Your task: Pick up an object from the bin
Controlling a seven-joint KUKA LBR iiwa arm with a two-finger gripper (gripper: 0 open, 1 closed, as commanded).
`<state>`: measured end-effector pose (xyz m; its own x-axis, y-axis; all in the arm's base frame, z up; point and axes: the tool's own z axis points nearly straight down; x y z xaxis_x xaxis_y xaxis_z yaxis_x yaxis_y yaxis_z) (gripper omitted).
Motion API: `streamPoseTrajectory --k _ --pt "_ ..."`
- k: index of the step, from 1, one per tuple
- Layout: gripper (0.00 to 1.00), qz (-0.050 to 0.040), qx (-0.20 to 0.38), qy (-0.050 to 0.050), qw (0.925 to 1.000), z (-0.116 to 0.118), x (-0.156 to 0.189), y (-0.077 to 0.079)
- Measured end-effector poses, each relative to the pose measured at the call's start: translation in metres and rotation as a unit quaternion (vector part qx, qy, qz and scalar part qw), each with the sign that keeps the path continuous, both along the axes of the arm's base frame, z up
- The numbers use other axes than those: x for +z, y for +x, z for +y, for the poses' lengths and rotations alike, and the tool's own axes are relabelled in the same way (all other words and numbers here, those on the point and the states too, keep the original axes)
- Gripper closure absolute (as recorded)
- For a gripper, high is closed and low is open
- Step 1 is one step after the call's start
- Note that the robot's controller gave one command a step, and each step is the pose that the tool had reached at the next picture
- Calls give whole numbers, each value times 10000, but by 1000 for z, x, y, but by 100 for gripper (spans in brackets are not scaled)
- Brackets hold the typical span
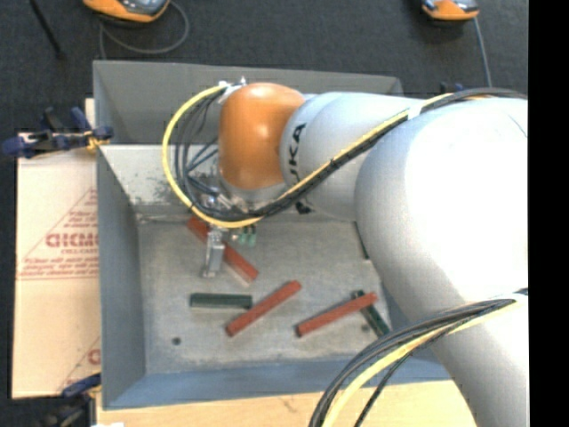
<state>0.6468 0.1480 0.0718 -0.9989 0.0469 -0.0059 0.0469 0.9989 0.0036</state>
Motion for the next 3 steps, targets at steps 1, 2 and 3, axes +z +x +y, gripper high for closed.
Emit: streamPoseTrajectory --k 1,2,3 --pt "0 -42 180 -14 9998 -12 96 8" --pt "0 56 -36 -19 10000 -38 -3 -16" --pt "100 13 -41 -5 10000 -37 2 -14"
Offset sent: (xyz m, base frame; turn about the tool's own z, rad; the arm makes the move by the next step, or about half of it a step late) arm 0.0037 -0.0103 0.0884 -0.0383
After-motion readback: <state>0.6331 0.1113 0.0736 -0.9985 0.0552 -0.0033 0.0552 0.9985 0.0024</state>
